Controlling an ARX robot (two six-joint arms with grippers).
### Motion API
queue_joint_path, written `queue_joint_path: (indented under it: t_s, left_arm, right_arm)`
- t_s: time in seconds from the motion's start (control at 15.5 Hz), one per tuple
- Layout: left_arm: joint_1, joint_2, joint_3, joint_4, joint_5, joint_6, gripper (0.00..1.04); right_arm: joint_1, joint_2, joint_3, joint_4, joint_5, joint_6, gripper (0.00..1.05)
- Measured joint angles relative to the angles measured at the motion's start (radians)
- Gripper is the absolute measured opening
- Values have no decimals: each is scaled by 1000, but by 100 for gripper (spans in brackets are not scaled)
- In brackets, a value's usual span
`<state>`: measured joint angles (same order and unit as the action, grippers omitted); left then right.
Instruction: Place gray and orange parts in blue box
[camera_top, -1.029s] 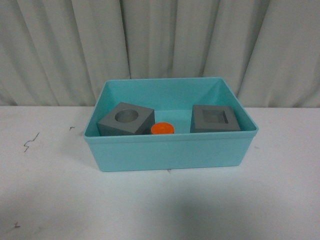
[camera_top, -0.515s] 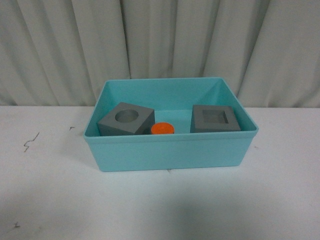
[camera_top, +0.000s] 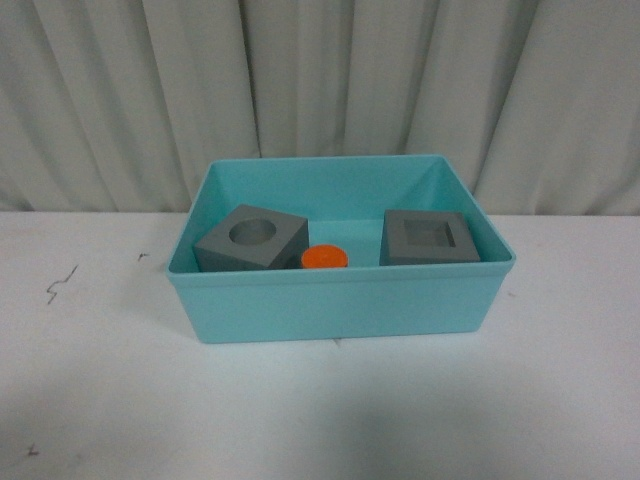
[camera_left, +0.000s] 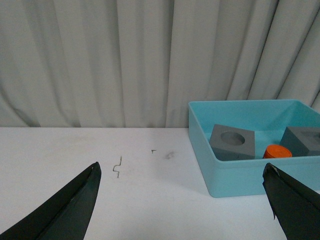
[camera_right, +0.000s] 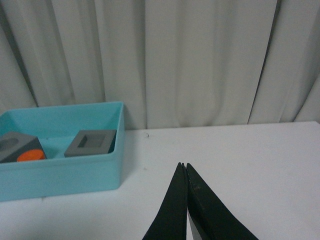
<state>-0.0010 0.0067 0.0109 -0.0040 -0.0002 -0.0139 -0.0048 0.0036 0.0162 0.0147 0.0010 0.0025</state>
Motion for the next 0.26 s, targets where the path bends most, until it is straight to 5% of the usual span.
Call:
queue_joint_path:
  t_s: [0.26]
  left_arm:
    - [0,0,0,1,0,0,98]
  right_arm:
    - [0,0,-4,-18,0,0,2]
